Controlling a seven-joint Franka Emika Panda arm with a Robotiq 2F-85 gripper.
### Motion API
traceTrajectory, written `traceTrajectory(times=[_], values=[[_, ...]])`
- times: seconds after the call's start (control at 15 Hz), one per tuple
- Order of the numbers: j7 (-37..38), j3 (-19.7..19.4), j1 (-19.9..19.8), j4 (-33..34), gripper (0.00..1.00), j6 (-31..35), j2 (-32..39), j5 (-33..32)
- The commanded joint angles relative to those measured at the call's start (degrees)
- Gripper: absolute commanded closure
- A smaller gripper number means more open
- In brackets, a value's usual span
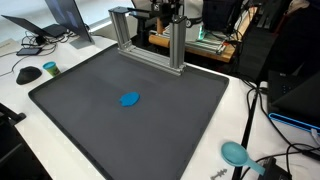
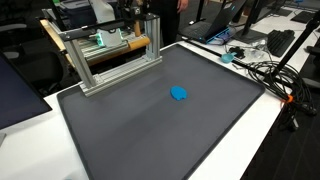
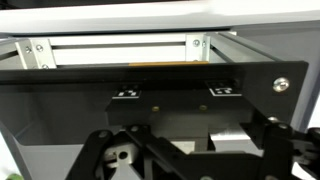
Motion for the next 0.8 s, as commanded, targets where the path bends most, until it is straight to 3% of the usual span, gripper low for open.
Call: traceTrajectory(times=[0.0,0.47,0.73], values=[[2.0,1.5,-0.4,-0.3,0.00,1.4,0.7,1.0],[4.8,3.2,-1.4,-0.3,0.00,3.0,0.9,-0.6],[4.4,4.8,-2.3,-0.3,0.00,2.3,1.1,-4.6]])
